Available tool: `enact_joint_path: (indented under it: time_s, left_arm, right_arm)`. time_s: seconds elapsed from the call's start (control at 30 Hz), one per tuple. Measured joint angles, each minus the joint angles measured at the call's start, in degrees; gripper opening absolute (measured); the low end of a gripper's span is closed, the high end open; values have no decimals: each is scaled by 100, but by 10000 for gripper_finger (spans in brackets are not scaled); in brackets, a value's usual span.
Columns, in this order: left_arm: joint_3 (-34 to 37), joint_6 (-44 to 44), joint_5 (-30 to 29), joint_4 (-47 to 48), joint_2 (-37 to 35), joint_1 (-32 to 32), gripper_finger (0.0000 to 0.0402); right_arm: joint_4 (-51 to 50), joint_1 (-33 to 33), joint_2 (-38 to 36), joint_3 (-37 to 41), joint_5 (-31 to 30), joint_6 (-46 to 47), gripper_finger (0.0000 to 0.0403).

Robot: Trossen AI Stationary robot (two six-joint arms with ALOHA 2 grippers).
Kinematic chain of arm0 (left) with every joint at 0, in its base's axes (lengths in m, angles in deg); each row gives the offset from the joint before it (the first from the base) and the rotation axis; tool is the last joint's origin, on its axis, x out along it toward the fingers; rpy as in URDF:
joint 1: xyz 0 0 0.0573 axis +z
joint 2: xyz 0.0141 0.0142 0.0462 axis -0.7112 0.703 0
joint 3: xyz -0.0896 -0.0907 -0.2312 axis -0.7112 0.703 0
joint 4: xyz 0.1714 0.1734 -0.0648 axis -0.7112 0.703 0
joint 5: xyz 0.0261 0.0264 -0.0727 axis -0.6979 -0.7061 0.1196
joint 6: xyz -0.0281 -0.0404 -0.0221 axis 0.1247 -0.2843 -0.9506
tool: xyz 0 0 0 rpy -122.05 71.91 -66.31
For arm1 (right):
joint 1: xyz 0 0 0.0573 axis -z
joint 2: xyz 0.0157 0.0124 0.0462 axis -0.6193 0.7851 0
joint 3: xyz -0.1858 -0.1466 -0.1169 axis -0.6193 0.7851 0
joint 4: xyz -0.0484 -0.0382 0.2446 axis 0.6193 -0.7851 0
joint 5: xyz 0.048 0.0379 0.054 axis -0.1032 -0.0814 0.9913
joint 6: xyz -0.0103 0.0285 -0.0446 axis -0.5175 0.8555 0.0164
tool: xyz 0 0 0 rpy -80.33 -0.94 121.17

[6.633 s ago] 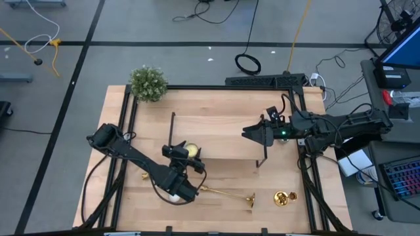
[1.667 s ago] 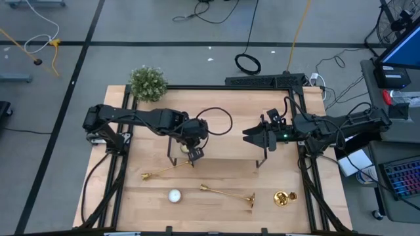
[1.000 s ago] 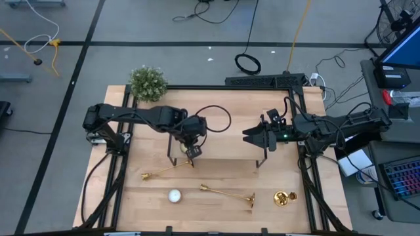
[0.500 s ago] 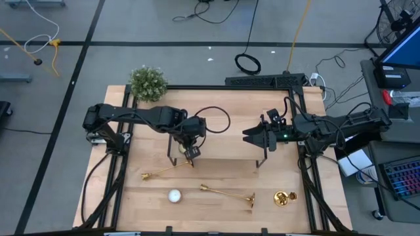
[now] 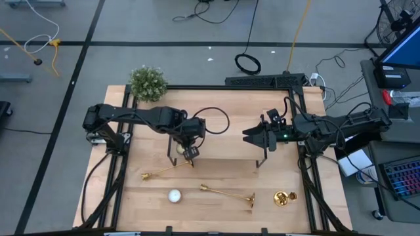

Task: Pick & Place candle stick holders
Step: Put the black scented candle on the shelf, then put the left gold candle holder on the shelf

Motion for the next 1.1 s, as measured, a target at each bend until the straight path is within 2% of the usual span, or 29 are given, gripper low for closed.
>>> enact_joint_path:
  time_s: [0.33, 0.67, 1.1]
  left_arm:
    - [2, -25, -443, -1105, 0, -36, 0]
    - [4, -243, -458, -1703, -121, 39, 1]
    - [2, -438, -168, -2006, -1150, -229, 1]
  right_arm:
    - [0, 1, 0, 0, -1, 0, 357]
    - [0, 1, 0, 0, 1, 17, 357]
    - [413, -1, -1, 0, -82, -130, 357]
